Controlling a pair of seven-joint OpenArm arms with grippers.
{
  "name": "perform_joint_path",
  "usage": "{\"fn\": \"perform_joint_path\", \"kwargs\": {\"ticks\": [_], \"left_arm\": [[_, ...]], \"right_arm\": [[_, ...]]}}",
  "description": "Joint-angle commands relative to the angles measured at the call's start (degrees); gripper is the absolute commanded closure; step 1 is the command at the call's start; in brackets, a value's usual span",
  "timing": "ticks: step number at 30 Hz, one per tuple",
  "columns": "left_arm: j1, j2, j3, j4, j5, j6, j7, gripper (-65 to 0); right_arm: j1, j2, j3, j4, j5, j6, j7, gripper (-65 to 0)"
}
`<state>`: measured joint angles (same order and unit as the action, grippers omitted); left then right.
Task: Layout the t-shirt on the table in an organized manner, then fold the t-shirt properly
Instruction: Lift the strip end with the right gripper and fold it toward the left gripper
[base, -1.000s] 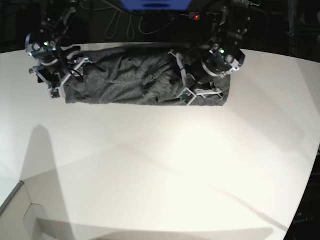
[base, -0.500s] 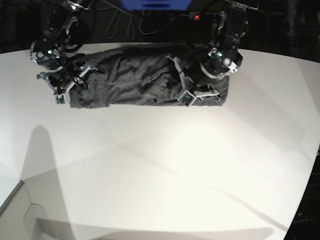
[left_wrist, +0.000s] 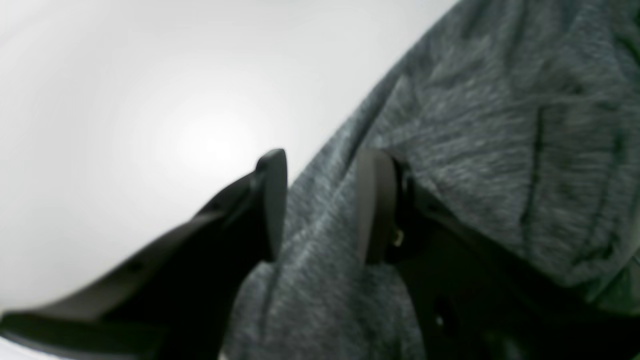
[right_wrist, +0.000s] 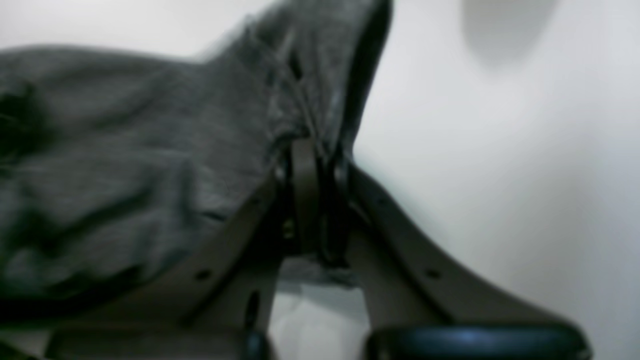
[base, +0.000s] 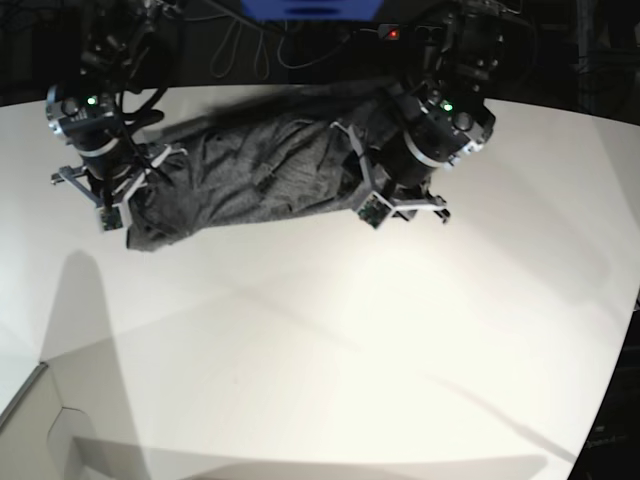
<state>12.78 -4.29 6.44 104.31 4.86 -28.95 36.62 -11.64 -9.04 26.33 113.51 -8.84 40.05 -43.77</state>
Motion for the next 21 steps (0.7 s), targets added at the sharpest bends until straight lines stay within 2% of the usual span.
{"fn": "perform_joint_path", "kwargs": {"ticks": [1,5,14,18,21], "left_arm": [[-0.2,0.0,0.0,1.7,-0.4,-0.1,-1.1,-22.7],[1.7,-0.3,-1.2,4.3,-0.2,-0.1,-1.1,-22.7],[9.2,0.0,-19.6,3.6,-0.3,-0.5,-1.1,-22.7],[11.9,1.3,-21.3,3.6,-0.4,-0.5,-0.7,-22.6],[12.9,2.8,-21.4,3.6,-0.2,-0.5,4.2,-22.4]], "right_arm": [[-0.4,0.0,-1.4,1.3,0.2,-0.1,0.6,0.0],[-2.9,0.0,-6.5,2.0,0.1,-0.1,0.8,0.0],[-6.0,0.0,-18.9,2.9,0.1,-0.1,1.0,0.0],[-6.1,0.0,-25.0,2.9,0.1,-0.1,1.0,0.0],[-6.1,0.0,-29.0,2.9,0.1,-0.1,1.0,0.0]]}}
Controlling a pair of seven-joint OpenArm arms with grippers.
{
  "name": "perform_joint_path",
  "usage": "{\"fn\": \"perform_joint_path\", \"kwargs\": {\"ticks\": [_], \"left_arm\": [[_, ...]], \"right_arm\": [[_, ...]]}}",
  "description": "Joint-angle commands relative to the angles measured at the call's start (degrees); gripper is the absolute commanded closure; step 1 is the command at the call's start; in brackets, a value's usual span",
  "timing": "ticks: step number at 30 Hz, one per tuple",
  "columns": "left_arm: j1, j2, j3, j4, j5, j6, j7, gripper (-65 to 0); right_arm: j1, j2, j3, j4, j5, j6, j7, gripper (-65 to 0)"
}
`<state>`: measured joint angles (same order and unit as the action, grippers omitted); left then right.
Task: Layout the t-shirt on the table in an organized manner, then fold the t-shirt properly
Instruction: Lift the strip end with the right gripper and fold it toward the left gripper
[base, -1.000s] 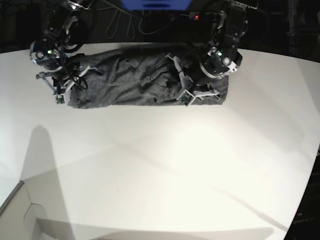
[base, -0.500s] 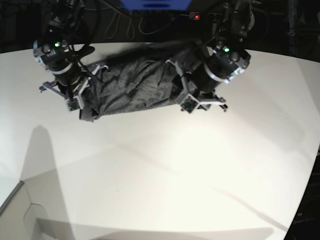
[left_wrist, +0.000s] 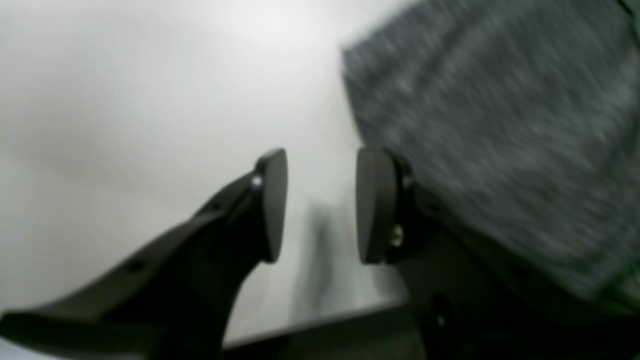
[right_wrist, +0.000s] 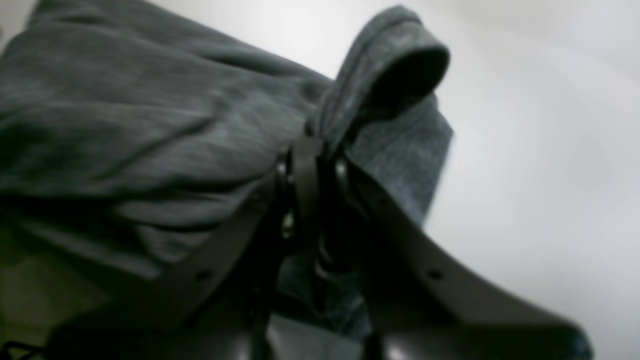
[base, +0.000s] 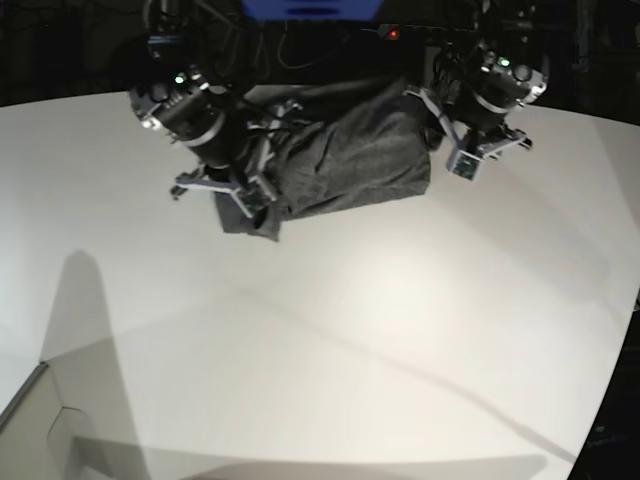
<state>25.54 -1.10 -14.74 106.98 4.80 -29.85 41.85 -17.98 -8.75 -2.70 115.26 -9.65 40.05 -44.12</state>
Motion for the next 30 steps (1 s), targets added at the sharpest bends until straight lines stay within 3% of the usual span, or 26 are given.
{"fn": "perform_joint_path", "kwargs": {"ticks": [1,5,9,14,21,30], "left_arm": [[0.2,-0.3,-0.2,1.0,-0.2,0.4,0.9,-22.3],[0.2,0.6,-0.3,-0.4,-0.3,0.8,3.1,-13.9],[-1.9,3.8,-0.3,-2.3,-0.2,0.8,3.6,-7.1],[-5.7,5.6,-0.3,-4.9,0.3,0.8,3.7,-6.9],[-8.7,5.2,-0.4,-8.3,0.3,0.8,3.7,-6.9],[-9.2,5.2,-5.3,-6.2,-0.3,0.3,3.7,-7.0]], "right_arm": [[0.3,-0.2,-1.0,1.3,0.9,-0.1,1.3,0.0],[0.3,-0.2,-4.7,1.3,0.9,-0.1,1.3,0.0],[0.3,-0.2,-8.5,1.3,0.9,-0.1,1.3,0.0],[0.3,-0.2,-14.5,1.2,0.8,-0.1,1.0,0.0],[0.8,-0.2,-22.4,0.7,0.8,-0.1,1.0,0.0],[5.4,-0.2,-28.3,-3.4,0.8,-0.1,1.0,0.0]]}}
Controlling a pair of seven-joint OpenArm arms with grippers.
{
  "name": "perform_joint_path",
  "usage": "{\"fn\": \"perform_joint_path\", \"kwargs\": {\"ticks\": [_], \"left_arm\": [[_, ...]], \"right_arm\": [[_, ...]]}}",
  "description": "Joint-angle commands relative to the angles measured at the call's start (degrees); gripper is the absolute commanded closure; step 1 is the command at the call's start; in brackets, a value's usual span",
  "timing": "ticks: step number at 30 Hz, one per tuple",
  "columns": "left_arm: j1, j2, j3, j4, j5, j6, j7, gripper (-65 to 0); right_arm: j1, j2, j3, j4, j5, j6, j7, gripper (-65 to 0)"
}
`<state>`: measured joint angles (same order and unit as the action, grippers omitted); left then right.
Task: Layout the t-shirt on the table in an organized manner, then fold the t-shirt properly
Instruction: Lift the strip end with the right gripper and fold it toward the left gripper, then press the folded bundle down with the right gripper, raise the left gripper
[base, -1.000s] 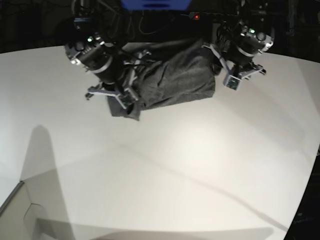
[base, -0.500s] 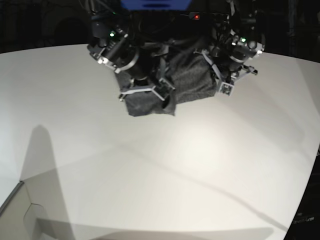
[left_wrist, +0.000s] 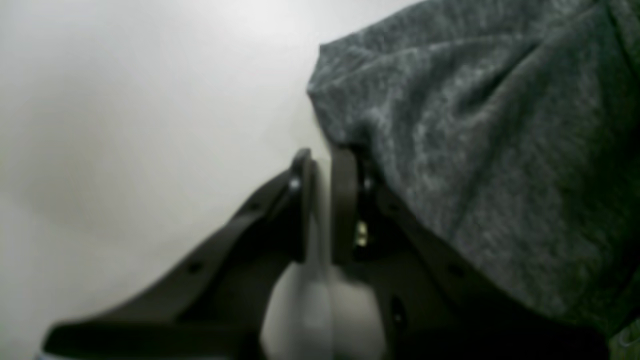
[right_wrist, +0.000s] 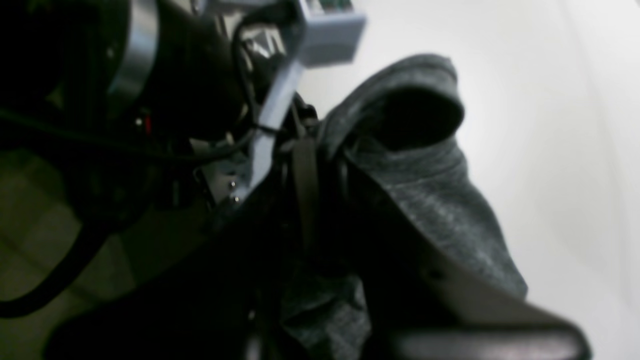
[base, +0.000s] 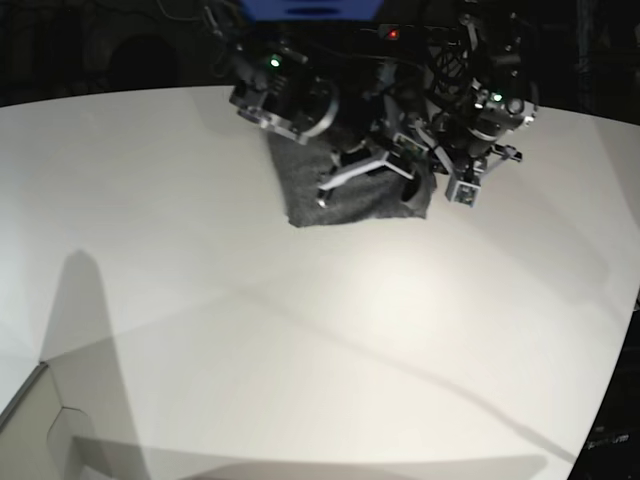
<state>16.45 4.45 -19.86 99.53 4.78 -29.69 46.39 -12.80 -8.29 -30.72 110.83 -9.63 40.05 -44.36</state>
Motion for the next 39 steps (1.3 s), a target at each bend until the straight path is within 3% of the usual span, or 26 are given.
{"fn": "perform_joint_path", "kwargs": {"ticks": [1,10,23,27,33,39], "left_arm": [[-0.1,-0.4,-1.0,2.1,-0.2,0.1,-0.8,-7.0],[0.3,-0.4,-8.7,4.3,-0.2,0.0,-0.8,-7.1],[-1.1,-0.4,-26.0,4.3,-0.2,0.0,-1.2,-7.1],[-0.9,-0.4,-27.7,4.4,-0.3,-0.1,-1.1,-7.1],[-0.5,-0.4,-27.7,5.6,-0.3,-0.1,-1.3,-7.1],[-0.9,-0.4,-27.3,5.6,-0.3,-0.1,-1.1,-7.1]], "right_arm": [[0.8,-0.7,-0.3,0.3,0.8,-0.1,1.2,0.0],[2.6,-0.7,-3.4,-4.0,0.9,-0.1,1.6,0.0],[8.1,-0.7,-5.0,-14.3,0.9,-0.1,1.7,0.0],[10.7,-0.7,-5.0,-17.7,1.0,-0.1,1.7,0.0],[11.7,-0.7,-5.4,-17.5,1.1,-0.1,1.7,-9.8],[9.9,-0.7,-10.2,-12.0,1.1,-0.1,1.6,-18.3]]}}
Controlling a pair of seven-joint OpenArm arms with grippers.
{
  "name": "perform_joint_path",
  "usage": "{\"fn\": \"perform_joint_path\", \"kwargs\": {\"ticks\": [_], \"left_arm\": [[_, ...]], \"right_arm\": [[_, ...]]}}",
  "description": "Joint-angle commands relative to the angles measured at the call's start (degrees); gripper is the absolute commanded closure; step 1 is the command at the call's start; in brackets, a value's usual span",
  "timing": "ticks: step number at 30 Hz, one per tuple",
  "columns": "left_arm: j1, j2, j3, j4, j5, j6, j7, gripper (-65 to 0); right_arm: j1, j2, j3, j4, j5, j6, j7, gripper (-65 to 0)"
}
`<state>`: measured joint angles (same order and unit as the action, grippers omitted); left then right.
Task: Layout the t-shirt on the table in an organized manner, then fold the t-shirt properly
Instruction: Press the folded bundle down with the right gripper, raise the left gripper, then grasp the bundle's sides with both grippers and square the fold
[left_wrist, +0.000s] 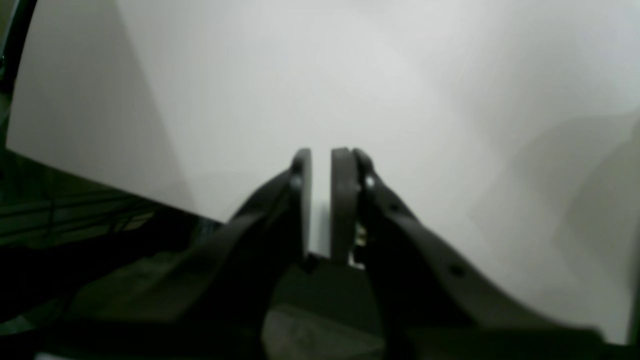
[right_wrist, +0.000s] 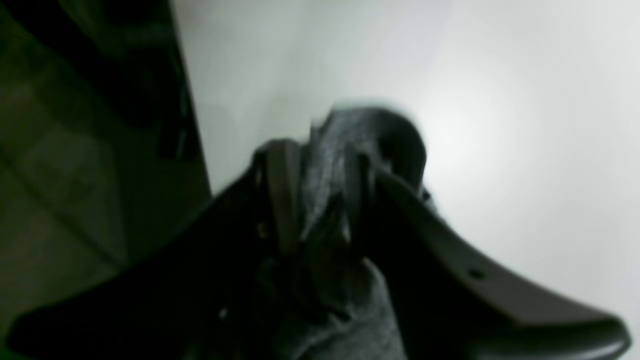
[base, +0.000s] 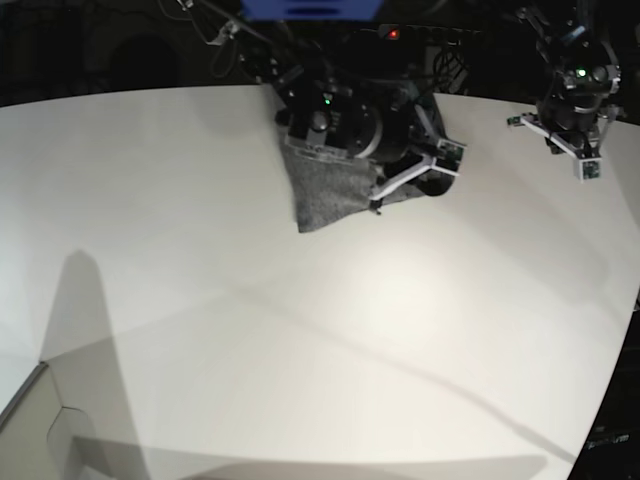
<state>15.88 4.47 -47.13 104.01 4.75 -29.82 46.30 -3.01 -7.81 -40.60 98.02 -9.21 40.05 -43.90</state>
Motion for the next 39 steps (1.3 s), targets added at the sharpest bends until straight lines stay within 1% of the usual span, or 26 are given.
{"fn": "perform_joint_path", "kwargs": {"ticks": [1,4,6,8,13,15,17,20,22,28,31,32,34,36,38,39], "left_arm": [[-0.5,-0.5,0.0,1.1,-0.3,0.1,-0.9,-7.1],[-0.5,-0.5,0.0,1.1,-0.3,0.1,-0.9,-7.1],[-0.5,-0.5,0.0,1.1,-0.3,0.1,-1.2,-7.1],[-0.5,-0.5,0.0,1.1,-0.3,0.1,-1.2,-7.1],[-2.0,-0.5,-0.2,1.1,-1.5,0.1,-0.7,-7.1],[-1.9,-0.5,-0.1,1.1,-2.9,0.1,-0.7,-7.1],[-1.9,-0.5,-0.3,1.1,-3.6,0.1,-0.7,-7.1],[-2.1,-0.5,-0.3,1.1,-3.5,0.1,-0.7,-7.1],[-2.1,-0.6,-0.3,1.1,-3.5,0.1,-0.7,-7.1],[-1.7,-0.6,-0.4,2.5,-3.6,0.1,-0.7,-7.1],[-1.5,-0.6,-0.5,3.3,-3.6,0.1,-0.7,-7.1],[-1.5,-0.6,-0.8,3.6,-3.6,0.1,-0.7,-7.1],[-1.5,-0.6,-2.1,4.3,-3.7,0.0,-0.7,-7.1],[-1.5,-0.4,-3.3,4.5,-5.1,0.0,-0.6,-7.1],[-0.6,-0.4,-3.9,4.5,-9.3,0.0,0.0,-7.1],[0.4,-0.5,-3.9,4.6,-11.7,0.0,1.4,-7.1]], "right_arm": [[-0.3,-1.2,-0.5,2.2,0.6,-0.1,1.1,-19.8],[-0.6,-1.2,2.0,5.4,0.5,-0.1,0.9,-24.4],[-0.9,-1.2,6.2,7.7,0.5,-0.1,0.8,-27.2],[-2.0,-1.2,9.5,9.5,0.5,-0.1,1.0,-28.3],[-2.6,-1.2,16.6,10.3,0.6,-0.1,1.1,-28.0],[-2.8,-1.2,17.3,10.2,0.6,-0.1,0.9,-24.2],[-4.0,-1.2,17.0,9.6,0.6,-0.1,1.0,-18.3],[-5.7,-1.2,16.7,7.3,0.6,-0.1,1.2,-6.9],[-5.9,-1.2,13.8,4.8,0.6,-0.1,1.2,0.0],[-5.4,-1.2,3.3,-2.2,0.6,-0.1,1.2,0.0],[-5.2,-1.2,-2.0,-2.4,0.6,-0.1,1.2,0.0],[-5.2,-1.2,-2.8,-1.5,0.5,-0.1,1.2,0.0],[-5.2,-1.2,-3.0,-0.3,0.5,-0.1,1.2,0.0],[-5.1,-1.2,-2.8,1.2,0.4,-0.1,1.2,0.0],[-5.0,-1.2,0.4,3.5,0.3,-0.1,0.9,0.0],[-5.1,-0.6,2.3,4.9,0.3,-0.1,0.9,0.0]]}}
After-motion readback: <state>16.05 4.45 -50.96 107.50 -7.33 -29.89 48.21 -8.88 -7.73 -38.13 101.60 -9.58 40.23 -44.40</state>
